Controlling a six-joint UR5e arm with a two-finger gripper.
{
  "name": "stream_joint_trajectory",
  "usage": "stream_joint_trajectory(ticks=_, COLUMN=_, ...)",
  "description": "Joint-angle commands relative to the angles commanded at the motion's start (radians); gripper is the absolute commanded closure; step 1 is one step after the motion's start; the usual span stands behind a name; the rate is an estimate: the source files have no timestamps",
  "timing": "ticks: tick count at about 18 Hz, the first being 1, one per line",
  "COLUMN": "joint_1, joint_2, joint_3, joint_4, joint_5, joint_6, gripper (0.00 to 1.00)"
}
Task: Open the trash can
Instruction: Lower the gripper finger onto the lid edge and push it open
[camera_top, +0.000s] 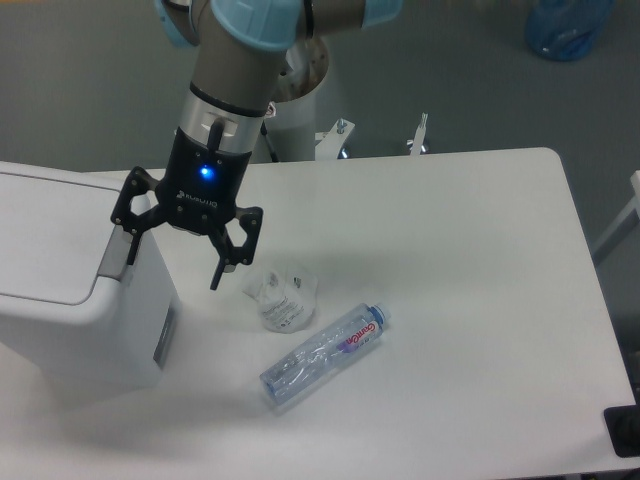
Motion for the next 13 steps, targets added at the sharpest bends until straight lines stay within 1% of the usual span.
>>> stream_joint_trajectory(ticks=5, joint_1=-0.017, joint_2=0.003, joint_3=-0.005, joint_4=-0.002, joint_5=0.0, joint_6=0.0, gripper=0.0)
stream_joint_trajectory(ticks=13, joint_1=-0.018, joint_2=0.0, joint_3=-0.017, joint_4=-0.002, joint_5=0.015, joint_6=0.0, gripper=0.0)
